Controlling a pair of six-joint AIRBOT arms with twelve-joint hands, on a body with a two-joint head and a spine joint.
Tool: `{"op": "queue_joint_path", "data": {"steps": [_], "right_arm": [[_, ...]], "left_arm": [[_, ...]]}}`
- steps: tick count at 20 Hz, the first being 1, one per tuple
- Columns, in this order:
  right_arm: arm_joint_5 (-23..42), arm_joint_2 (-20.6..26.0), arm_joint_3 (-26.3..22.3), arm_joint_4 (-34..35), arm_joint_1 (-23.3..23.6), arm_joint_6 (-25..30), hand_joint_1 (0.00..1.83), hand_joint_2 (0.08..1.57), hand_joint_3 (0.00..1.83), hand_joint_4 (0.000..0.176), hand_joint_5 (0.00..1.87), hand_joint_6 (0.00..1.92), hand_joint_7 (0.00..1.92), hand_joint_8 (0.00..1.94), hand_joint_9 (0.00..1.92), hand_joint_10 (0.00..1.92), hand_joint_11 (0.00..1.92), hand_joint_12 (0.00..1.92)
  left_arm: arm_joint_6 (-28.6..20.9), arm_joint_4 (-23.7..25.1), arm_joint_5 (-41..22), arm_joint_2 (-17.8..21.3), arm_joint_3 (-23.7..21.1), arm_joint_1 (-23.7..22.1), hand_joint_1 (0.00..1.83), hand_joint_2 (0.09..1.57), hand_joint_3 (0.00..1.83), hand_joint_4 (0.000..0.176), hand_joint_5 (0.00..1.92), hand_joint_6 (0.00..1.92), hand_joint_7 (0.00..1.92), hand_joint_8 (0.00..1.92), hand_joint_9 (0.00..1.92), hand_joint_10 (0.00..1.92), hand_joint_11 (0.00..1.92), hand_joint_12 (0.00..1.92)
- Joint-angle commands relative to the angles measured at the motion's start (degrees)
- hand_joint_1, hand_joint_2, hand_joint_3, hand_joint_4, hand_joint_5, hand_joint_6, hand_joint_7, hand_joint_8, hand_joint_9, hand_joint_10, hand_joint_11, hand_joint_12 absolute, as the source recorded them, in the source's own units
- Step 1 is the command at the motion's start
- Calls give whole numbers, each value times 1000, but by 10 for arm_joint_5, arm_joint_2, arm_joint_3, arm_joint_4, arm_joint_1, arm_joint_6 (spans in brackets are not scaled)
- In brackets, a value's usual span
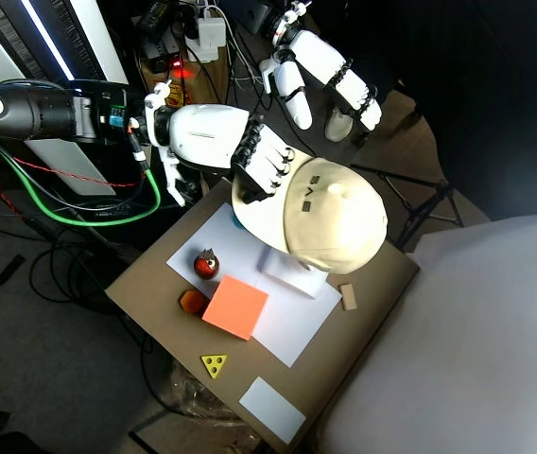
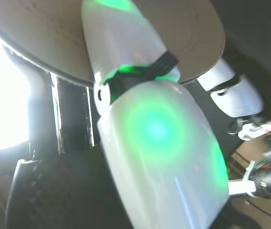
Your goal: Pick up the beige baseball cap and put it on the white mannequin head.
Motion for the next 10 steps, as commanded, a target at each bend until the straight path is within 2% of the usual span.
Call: {"op": "queue_joint_path", "data": {"steps": [1, 2, 3, 4, 5, 6, 7, 8, 9, 10], "right_arm": [[19, 4, 0, 4, -7, -32, 1481, 1129, 0, 0, 821, 923, 917, 1001, 921, 1205, 863, 1624], [16, 4, 0, 4, -8, -41, 1484, 1128, 0, 0, 822, 921, 917, 998, 921, 1199, 862, 1631], [15, 5, -2, 4, -9, -45, 1385, 1153, 6, 0, 802, 1096, 887, 1075, 865, 1349, 776, 1488], [15, 6, -3, 2, -11, -48, 1217, 1187, 1, 0, 798, 1194, 858, 1213, 709, 1110, 723, 1457], [13, 7, -4, -3, -13, -52, 1217, 1187, 1, 0, 798, 1194, 858, 1213, 709, 1110, 723, 1457], [10, 8, -6, -10, -15, -57, 1171, 1206, 1, 10, 770, 1245, 839, 1279, 669, 990, 688, 1453], [10, 9, -10, -13, -18, -57, 1052, 1128, 0, 0, 557, 567, 623, 639, 522, 808, 502, 1459], [9, 10, -13, -16, -21, -60, 1052, 1128, 0, 0, 557, 567, 623, 639, 522, 808, 502, 1459], [8, 11, -17, -17, -23, -63, 992, 1083, 0, 0, 590, 93, 631, 138, 498, 586, 412, 1423], [3, 13, -23, -17, -27, -66, 992, 1080, 0, 0, 609, 35, 654, 64, 510, 542, 407, 1419]], "left_arm": [[-2, 29, -66, 3, 2, -5, 0, 1162, 0, 0, 22, 1, 12, 0, 0, 0, 0, 200], [0, 29, -66, 3, 2, -6, 0, 1162, 0, 0, 23, 1, 12, 0, 0, 0, 0, 202], [2, 29, -66, 4, 1, -7, 0, 1161, 0, 0, 28, 2, 13, 0, 0, 0, 0, 166], [3, 30, -66, 5, 1, -7, 0, 1162, 0, 0, 35, 4, 24, 5, 0, 0, 3, 163], [4, 31, -66, 6, 0, -7, 0, 1162, 0, 0, 35, 4, 24, 5, 0, 0, 3, 163], [5, 33, -65, 7, -1, -7, 0, 1162, 0, 0, 37, 5, 27, 6, 0, 0, 3, 165], [6, 34, -62, 8, -1, -8, 0, 1159, 0, 0, 36, 4, 27, 5, 0, 0, 10, 171], [7, 35, -60, 8, -2, -8, 0, 1159, 0, 0, 36, 4, 27, 5, 0, 0, 10, 171], [7, 36, -60, 8, -2, -8, 0, 1158, 0, 0, 36, 3, 25, 3, 0, 0, 11, 175], [7, 36, -60, 8, -3, -9, 0, 1158, 0, 0, 36, 3, 25, 3, 0, 0, 10, 176]]}}
